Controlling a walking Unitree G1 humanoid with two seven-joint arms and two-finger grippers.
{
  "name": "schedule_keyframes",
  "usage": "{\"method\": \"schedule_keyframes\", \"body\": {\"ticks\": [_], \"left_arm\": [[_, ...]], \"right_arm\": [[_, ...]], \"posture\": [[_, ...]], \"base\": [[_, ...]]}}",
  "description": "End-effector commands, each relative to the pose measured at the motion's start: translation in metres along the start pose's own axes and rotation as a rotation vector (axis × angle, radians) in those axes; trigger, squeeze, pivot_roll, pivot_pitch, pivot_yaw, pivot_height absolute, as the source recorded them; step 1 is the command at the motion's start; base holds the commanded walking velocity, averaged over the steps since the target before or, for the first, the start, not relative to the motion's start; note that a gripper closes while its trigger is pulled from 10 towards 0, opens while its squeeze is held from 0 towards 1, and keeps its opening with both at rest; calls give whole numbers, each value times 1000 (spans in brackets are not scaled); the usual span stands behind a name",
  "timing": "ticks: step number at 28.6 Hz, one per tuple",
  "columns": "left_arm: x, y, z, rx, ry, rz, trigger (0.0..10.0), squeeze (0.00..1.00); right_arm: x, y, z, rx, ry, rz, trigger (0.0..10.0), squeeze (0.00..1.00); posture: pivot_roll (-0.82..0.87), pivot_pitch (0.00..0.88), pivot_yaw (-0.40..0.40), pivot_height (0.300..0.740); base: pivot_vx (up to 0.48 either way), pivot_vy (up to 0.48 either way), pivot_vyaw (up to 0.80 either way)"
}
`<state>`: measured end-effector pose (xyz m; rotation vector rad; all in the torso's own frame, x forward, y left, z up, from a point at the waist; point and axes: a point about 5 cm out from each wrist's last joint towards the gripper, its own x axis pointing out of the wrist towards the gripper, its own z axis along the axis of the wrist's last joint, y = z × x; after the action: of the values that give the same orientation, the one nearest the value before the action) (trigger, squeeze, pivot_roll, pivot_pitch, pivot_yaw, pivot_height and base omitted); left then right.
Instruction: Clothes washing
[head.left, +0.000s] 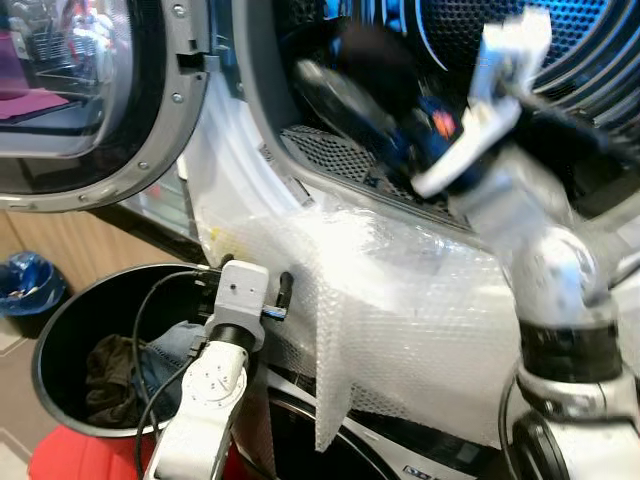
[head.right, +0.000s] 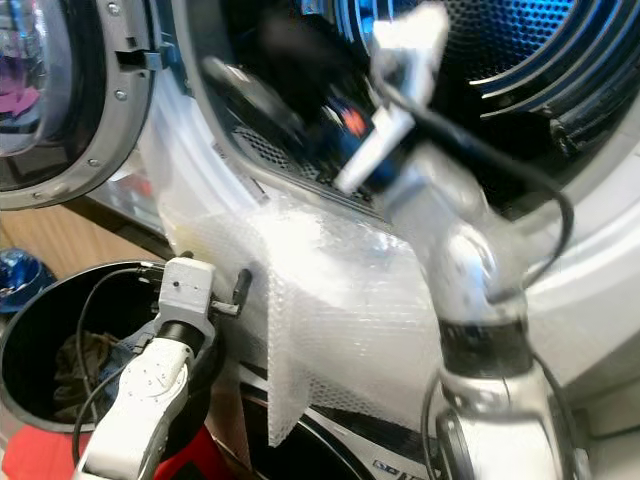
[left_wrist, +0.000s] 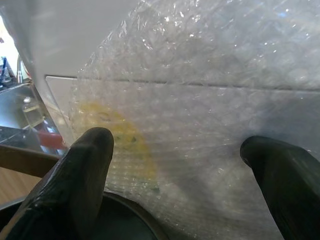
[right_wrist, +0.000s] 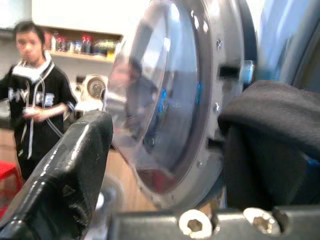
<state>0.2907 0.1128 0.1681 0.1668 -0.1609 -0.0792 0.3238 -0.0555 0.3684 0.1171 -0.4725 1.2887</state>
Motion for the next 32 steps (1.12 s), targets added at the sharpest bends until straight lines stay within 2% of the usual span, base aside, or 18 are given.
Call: {"method": "schedule_keyframes", "body": {"ticks": [1, 2, 3, 4, 5, 6, 7, 9, 13, 17, 20, 22, 23, 28, 29, 30, 31, 32], "left_arm": [[4, -16, 14, -17, -60, -72, 10000, 0], [4, -16, 15, -17, -63, -71, 10000, 0], [4, -17, 15, -18, -64, -70, 10000, 0], [4, -16, 15, -18, -65, -67, 10000, 0], [4, -16, 15, -18, -65, -66, 10000, 0], [4, -17, 15, -19, -65, -66, 10000, 0], [4, -17, 15, -20, -65, -66, 10000, 0], [5, -19, 16, -24, -71, -66, 10000, 0], [4, -20, 16, -27, -72, -69, 10000, 0], [5, -22, 17, -31, -74, -79, 10000, 0], [6, -23, 17, -30, -76, -88, 10000, 0], [6, -24, 17, -30, -76, -89, 10000, 0], [6, -24, 17, -30, -76, -89, 10000, 0], [6, -25, 17, -31, -72, -95, 10000, 0], [6, -25, 17, -31, -72, -96, 10000, 0], [7, -25, 17, -33, -71, -98, 10000, 0], [7, -25, 17, -33, -71, -98, 10000, 0], [8, -25, 17, -35, -70, -99, 10000, 0]], "right_arm": [[2, -15, 8, -64, 0, -45, 10000, 0], [10, -45, 23, -176, -1, -296, 10000, 0], [12, -59, 31, -228, -7, -443, 10000, 0], [3, -85, 42, -326, 44, -804, 10000, 0], [-2, -91, 44, -363, 73, -908, 10000, 0], [-16, -100, 46, -385, 106, -1052, 10000, 0], [-26, -106, 48, -394, 124, -1135, 10000, 0], [-54, -115, 46, -334, 105, -1300, 10000, 0], [-73, -117, 37, -330, 80, -1373, 10000, 0], [-94, -125, 27, -368, 100, -1551, 10000, 0], [-116, -128, 30, -411, 130, -1690, 10000, 0], [-129, -130, 29, -382, 139, -1756, 10000, 0], [-129, -130, 29, -382, 139, -1756, 10000, 0], [-142, -132, 20, -254, 157, -1771, 10000, 0], [-140, -132, 17, -168, 144, -1733, 10000, 0], [-135, -132, 17, -17, 87, -1662, 10000, 0], [-135, -132, 17, -17, 87, -1662, 10000, 0], [-132, -131, 20, 64, 39, -1620, 10000, 0]], "posture": [[-140, 35, -117, 740], [-135, 36, -122, 740], [-135, 36, -122, 740], [-135, 36, -122, 740], [-135, 36, -122, 740], [-139, 33, -123, 740], [-139, 33, -123, 740], [-133, 30, -126, 740], [-142, 31, -122, 740], [-153, 31, -113, 740], [-151, 27, -114, 740], [-152, 24, -115, 740], [-152, 24, -115, 740], [-161, 25, -113, 740], [-169, 29, -110, 740], [-172, 28, -109, 740], [-172, 28, -109, 740], [-178, 31, -108, 740]], "base": [[0, 0, 0], [0, 0, 0], [0, 0, 0], [0, 0, 0], [0, 0, 0], [0, 0, 0], [0, 0, 0], [0, 0, 0], [0, 0, 0], [0, 0, 0], [0, 0, 0], [0, 0, 0], [0, 0, 0], [0, 0, 0], [0, 0, 0], [0, 0, 0], [0, 0, 0], [0, 0, 0]]}}
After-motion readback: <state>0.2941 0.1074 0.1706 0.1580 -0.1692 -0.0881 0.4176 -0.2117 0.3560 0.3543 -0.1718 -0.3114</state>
